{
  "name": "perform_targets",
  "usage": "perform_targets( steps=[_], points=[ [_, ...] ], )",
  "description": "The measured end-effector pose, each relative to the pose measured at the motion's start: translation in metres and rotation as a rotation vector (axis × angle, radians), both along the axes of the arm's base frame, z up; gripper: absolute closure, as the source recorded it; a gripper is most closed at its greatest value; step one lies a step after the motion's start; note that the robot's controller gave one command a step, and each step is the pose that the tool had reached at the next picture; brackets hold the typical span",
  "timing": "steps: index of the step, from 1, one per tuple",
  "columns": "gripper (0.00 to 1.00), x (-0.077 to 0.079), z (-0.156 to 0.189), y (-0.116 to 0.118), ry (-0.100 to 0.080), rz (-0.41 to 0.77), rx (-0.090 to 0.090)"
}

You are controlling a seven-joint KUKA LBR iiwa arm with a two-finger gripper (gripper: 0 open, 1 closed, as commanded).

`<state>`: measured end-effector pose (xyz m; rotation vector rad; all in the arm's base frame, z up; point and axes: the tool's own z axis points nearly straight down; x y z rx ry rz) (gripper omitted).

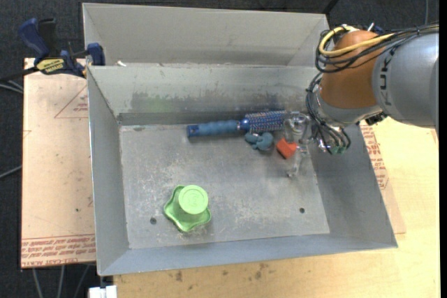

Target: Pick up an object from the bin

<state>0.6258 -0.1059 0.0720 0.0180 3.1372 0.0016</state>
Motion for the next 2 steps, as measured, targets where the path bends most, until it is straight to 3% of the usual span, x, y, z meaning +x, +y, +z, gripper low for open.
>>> perform_targets(
  steps=[2],
  points=[
    [0.0, 0.0007, 0.0021, 0.0009, 0.002, 0.001, 0.002]
  ],
)
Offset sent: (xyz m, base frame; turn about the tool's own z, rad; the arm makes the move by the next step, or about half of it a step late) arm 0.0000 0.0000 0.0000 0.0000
